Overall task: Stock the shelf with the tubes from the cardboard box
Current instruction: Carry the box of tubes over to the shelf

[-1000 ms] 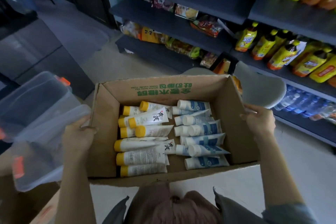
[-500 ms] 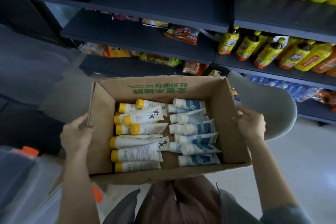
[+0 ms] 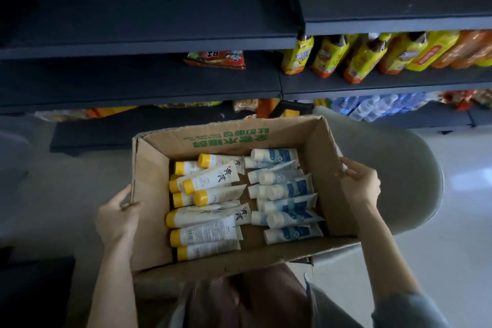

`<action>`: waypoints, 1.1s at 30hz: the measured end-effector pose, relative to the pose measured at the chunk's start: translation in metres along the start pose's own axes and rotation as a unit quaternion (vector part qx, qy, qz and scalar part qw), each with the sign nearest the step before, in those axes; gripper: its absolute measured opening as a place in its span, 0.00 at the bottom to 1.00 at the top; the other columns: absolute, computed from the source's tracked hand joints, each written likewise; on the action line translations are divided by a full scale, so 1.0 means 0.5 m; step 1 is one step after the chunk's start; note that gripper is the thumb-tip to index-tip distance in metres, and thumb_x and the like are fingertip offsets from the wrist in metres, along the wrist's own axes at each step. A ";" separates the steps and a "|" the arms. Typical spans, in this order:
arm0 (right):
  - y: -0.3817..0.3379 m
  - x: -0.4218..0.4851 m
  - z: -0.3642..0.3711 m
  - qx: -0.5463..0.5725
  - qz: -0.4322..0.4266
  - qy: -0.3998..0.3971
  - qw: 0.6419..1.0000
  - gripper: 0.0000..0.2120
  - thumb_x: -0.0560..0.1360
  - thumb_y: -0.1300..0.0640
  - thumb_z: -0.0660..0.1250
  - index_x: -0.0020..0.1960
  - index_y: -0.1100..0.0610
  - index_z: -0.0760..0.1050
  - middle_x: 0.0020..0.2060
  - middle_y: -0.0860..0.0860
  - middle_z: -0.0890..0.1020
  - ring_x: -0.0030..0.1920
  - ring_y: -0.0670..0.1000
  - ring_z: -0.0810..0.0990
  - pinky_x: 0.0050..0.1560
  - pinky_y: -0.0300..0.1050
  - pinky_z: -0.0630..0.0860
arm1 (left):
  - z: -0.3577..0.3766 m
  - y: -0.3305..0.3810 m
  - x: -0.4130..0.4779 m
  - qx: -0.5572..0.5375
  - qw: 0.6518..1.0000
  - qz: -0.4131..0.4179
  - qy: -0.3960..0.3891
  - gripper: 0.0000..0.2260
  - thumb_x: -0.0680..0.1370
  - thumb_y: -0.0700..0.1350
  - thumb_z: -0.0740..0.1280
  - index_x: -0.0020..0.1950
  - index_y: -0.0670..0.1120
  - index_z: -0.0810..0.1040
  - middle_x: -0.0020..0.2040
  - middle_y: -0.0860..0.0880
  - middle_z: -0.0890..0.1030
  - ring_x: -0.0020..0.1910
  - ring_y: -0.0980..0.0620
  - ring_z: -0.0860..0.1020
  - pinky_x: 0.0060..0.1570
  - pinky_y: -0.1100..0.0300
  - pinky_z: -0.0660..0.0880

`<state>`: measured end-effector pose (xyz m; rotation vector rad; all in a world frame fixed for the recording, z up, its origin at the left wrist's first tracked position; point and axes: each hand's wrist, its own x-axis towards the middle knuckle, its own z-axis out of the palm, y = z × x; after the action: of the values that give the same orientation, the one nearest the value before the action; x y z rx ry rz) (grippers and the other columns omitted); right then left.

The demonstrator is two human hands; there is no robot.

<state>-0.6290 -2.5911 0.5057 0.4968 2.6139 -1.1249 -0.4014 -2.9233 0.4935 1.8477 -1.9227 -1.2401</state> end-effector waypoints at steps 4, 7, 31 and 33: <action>0.017 0.040 0.024 0.032 0.050 0.029 0.998 0.16 0.73 0.63 0.64 0.57 0.50 0.81 0.50 0.57 0.84 0.53 0.60 0.81 0.54 0.47 0.74 | 0.078 0.039 0.055 0.009 0.999 0.016 -0.043 0.23 0.75 0.35 0.68 0.69 0.46 0.73 0.60 0.40 0.80 0.56 0.43 0.78 0.54 0.55 0.73; 0.034 0.076 0.040 0.045 0.078 0.054 0.995 0.14 0.74 0.59 0.66 0.57 0.49 0.81 0.51 0.56 0.84 0.54 0.58 0.81 0.55 0.46 0.74 | 0.147 0.068 0.100 -0.014 0.995 0.015 -0.094 0.24 0.75 0.31 0.66 0.70 0.42 0.70 0.63 0.37 0.77 0.60 0.41 0.77 0.62 0.52 0.71; 0.231 0.252 0.076 0.103 0.185 0.093 0.973 0.16 0.71 0.56 0.68 0.58 0.48 0.80 0.51 0.47 0.83 0.54 0.50 0.80 0.52 0.38 0.72 | 0.436 0.036 0.118 -0.005 0.991 0.000 -0.133 0.22 0.74 0.29 0.67 0.68 0.36 0.71 0.63 0.36 0.76 0.59 0.44 0.77 0.57 0.58 0.72; 0.225 0.247 0.074 0.102 0.186 0.078 0.974 0.16 0.71 0.55 0.68 0.59 0.47 0.79 0.50 0.46 0.83 0.52 0.51 0.80 0.50 0.39 0.73 | 0.432 0.041 0.120 0.012 0.990 -0.003 -0.138 0.21 0.74 0.30 0.68 0.67 0.37 0.73 0.62 0.38 0.77 0.57 0.47 0.77 0.56 0.58 0.72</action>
<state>-0.6923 -2.5201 0.3632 1.1073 2.3926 -1.2694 -0.5696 -2.8889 0.3481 1.7732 -2.0765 -1.5510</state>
